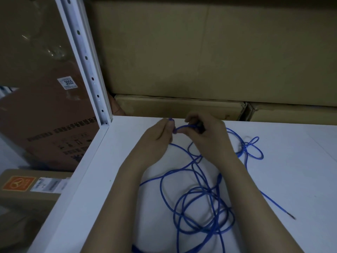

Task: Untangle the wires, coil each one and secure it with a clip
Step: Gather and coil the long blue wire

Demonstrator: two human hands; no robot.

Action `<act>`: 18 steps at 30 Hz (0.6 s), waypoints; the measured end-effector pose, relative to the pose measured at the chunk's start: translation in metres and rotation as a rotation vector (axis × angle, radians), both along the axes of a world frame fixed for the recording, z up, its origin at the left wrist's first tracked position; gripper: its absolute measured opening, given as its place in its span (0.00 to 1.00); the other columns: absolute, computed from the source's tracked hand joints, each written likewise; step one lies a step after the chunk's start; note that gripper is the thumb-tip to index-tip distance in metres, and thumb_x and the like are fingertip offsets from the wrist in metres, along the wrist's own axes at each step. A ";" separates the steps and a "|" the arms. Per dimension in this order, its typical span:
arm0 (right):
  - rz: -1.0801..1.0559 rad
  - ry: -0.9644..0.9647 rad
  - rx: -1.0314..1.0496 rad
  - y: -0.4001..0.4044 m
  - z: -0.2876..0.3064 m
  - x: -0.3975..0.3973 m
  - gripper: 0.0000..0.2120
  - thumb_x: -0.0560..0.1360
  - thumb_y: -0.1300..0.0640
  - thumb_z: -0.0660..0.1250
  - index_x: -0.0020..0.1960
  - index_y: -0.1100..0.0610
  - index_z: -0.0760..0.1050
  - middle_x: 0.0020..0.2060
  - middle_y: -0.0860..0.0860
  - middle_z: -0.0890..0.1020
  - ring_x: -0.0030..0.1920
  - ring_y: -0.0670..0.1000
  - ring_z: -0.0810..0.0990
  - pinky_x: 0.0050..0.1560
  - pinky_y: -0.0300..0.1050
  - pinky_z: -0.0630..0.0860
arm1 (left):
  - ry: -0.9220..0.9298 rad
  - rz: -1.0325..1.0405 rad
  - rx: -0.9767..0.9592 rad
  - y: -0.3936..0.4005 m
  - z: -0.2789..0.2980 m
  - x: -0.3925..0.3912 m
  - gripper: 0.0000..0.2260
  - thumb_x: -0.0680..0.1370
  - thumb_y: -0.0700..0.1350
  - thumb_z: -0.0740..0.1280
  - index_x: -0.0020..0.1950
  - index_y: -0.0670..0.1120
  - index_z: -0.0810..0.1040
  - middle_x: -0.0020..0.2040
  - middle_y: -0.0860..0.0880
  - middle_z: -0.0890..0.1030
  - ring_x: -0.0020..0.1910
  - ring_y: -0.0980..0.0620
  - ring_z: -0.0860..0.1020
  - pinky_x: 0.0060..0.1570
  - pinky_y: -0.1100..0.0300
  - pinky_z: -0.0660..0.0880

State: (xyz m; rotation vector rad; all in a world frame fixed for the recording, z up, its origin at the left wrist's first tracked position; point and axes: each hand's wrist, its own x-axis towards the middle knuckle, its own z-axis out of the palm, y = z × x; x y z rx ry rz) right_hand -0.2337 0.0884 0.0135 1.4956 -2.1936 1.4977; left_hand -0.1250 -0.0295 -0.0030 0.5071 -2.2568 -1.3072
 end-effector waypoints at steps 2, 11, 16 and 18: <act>-0.073 -0.038 -0.092 0.001 -0.001 -0.005 0.06 0.70 0.56 0.75 0.43 0.53 0.78 0.34 0.40 0.77 0.34 0.41 0.74 0.35 0.30 0.69 | -0.050 -0.051 -0.018 0.000 0.004 0.002 0.16 0.81 0.54 0.55 0.38 0.50 0.73 0.30 0.57 0.71 0.30 0.63 0.69 0.33 0.70 0.64; -0.018 -0.488 -0.004 -0.004 -0.003 0.000 0.07 0.79 0.55 0.64 0.47 0.56 0.79 0.31 0.50 0.80 0.30 0.48 0.79 0.35 0.42 0.77 | 0.117 -0.044 0.322 0.000 0.015 0.003 0.18 0.82 0.47 0.58 0.33 0.47 0.70 0.25 0.55 0.65 0.26 0.59 0.62 0.33 0.63 0.59; 0.419 -1.006 0.032 -0.001 0.008 0.010 0.10 0.83 0.59 0.55 0.55 0.59 0.75 0.28 0.52 0.73 0.32 0.52 0.76 0.38 0.42 0.77 | 0.282 0.023 0.648 -0.011 0.013 0.003 0.17 0.83 0.48 0.54 0.38 0.43 0.72 0.23 0.55 0.62 0.24 0.58 0.59 0.29 0.64 0.58; 0.382 -1.066 -0.071 -0.004 0.006 0.009 0.10 0.83 0.60 0.55 0.54 0.59 0.74 0.26 0.49 0.68 0.28 0.48 0.68 0.31 0.39 0.69 | 0.358 -0.013 0.814 -0.014 0.012 0.003 0.16 0.83 0.48 0.54 0.40 0.43 0.72 0.23 0.55 0.59 0.22 0.59 0.58 0.25 0.67 0.58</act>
